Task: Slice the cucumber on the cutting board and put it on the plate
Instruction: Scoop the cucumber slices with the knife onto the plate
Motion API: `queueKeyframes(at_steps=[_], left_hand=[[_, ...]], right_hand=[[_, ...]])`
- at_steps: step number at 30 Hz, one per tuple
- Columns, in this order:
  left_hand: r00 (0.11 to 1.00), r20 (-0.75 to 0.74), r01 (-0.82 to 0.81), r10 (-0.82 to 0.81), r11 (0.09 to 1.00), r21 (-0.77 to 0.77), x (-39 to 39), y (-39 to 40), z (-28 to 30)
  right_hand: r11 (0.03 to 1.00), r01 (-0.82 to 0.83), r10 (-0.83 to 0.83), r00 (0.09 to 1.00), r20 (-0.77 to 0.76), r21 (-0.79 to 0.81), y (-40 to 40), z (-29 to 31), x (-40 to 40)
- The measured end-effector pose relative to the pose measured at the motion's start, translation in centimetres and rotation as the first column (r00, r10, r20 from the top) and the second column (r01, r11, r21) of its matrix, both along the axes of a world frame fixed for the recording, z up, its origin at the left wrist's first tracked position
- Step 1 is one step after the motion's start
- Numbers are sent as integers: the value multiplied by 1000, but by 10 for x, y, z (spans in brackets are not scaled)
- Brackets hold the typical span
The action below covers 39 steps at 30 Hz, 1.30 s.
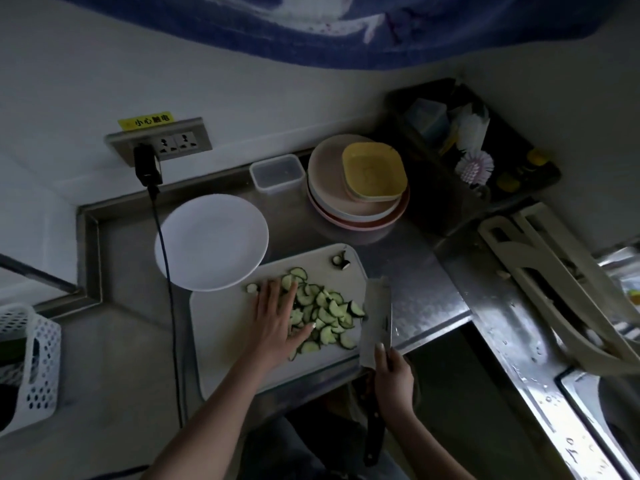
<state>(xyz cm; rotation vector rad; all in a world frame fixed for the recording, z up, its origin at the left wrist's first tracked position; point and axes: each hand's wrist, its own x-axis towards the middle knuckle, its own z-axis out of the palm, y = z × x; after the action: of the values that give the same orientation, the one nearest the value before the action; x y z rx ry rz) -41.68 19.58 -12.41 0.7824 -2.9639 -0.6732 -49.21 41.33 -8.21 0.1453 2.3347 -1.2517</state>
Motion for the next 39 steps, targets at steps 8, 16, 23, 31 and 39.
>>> queueKeyframes(at_steps=[8,16,23,31,39], left_hand=[[995,-86,36,-43,995,-91,-17,18,6],[937,-207,251,-282,954,-164,-39,50,4],[935,-319,141,-157,987,-72,-47,48,8],[898,-434,86,-75,996,4,-48,25,39],[920,-391,-67,28,994,-86,-35,-62,63]], right_hand=[[1000,-20,20,1000,-6,7,-8,-2,9],[997,-48,48,999,2,-56,-42,-9,26],[994,-101,96,990,-98,-48,-56,-3,23],[972,-217,202,968,-149,-92,-81,23,18],[914,-383,364,919,-149,-131,-168,51,12]])
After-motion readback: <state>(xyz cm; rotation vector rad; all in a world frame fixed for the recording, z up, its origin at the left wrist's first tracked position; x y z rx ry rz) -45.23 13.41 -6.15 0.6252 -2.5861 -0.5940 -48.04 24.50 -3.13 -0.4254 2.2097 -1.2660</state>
